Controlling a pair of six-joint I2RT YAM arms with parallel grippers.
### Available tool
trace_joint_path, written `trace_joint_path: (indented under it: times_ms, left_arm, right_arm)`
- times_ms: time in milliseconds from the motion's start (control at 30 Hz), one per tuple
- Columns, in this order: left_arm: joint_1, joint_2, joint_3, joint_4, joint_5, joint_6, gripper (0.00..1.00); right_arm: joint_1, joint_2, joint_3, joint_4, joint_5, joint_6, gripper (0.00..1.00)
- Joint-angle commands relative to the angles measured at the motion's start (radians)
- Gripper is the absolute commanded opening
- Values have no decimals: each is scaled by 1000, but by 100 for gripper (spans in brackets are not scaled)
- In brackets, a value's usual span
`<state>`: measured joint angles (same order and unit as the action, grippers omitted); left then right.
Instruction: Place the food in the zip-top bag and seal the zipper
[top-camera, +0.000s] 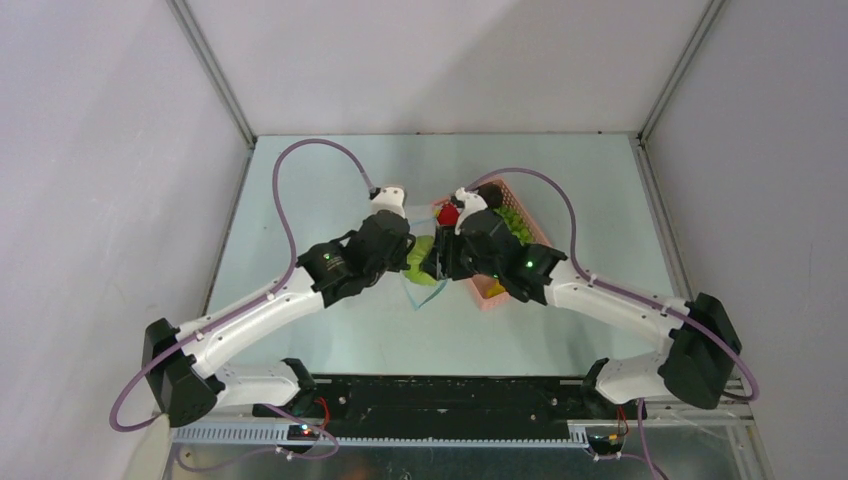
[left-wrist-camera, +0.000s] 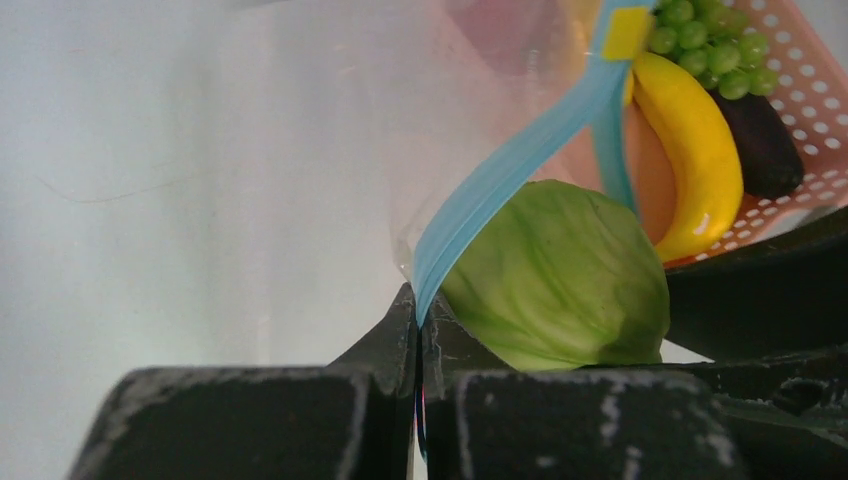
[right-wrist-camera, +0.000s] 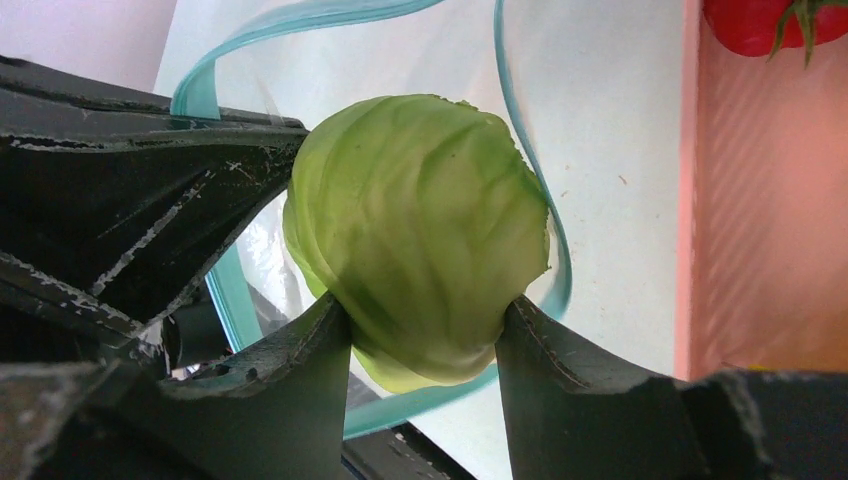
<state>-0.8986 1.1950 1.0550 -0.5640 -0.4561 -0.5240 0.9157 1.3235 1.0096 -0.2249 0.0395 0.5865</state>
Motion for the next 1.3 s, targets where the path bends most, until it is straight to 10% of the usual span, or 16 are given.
trace_joint_path:
  times_ms: [0,867,1267]
  left_arm:
    - [2,-22,46,-2,85,-34,0]
    - [20,-22,237,-196,-2,-29,0]
    - [76,-26,206,-197,-24,-12,0]
  right_arm:
    - [7,63,116,29,76,133,40]
    - [3,-41,118,57,80,68,98]
    - [-66,-153,119,27,37,-53,100]
